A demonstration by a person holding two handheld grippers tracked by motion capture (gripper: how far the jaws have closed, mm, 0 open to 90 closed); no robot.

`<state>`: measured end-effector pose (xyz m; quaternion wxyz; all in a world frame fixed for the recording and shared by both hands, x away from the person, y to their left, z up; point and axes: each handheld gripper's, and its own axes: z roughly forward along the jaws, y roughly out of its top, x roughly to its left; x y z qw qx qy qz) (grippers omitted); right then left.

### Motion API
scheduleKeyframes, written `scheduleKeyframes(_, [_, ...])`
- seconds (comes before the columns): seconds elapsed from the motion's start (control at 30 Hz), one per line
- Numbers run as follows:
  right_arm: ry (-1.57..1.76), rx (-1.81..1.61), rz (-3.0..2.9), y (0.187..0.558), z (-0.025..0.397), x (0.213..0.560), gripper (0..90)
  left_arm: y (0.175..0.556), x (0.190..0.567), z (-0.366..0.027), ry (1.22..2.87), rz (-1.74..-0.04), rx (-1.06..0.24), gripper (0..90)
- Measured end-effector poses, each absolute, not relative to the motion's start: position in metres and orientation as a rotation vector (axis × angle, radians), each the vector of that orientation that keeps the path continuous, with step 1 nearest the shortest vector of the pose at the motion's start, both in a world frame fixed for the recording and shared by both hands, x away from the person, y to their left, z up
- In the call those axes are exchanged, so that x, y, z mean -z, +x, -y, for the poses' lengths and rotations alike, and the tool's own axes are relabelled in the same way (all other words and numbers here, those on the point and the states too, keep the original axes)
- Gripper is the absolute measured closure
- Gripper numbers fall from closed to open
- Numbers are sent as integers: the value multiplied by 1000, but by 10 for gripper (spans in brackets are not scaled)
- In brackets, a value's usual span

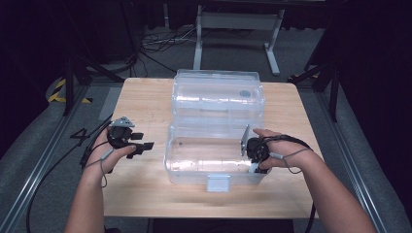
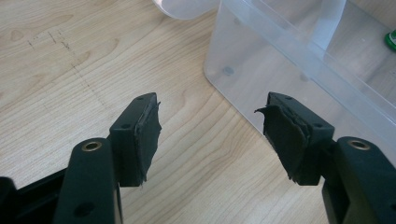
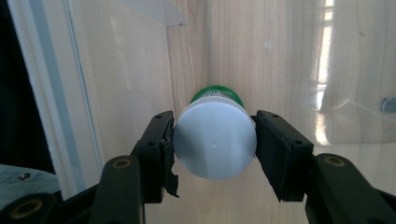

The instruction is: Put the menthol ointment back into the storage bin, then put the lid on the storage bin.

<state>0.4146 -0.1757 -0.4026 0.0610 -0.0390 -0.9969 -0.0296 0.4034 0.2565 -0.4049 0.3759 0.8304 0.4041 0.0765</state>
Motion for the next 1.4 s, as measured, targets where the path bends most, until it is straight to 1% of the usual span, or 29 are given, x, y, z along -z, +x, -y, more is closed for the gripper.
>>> scheduleKeyframes(0.23, [-140,134,3019,415,179,401,459,403,404,-257,2126,-1028,-200,369])
scheduleKeyframes(0.4, [-159,203,3014,414,181,399,458,403,405,-256,2124,-1032,-196,369])
scheduleKeyframes(0.97, [-244,482,3022,409,195,362,491,405,405,-253,2133,-1023,-183,369])
scheduleKeyframes(1.17, [-241,654,3021,408,200,345,498,405,405,-252,2133,-1020,-184,369])
scheduleKeyframes(1.4, [-268,774,3035,413,203,332,501,404,404,-253,2127,-1020,-178,369])
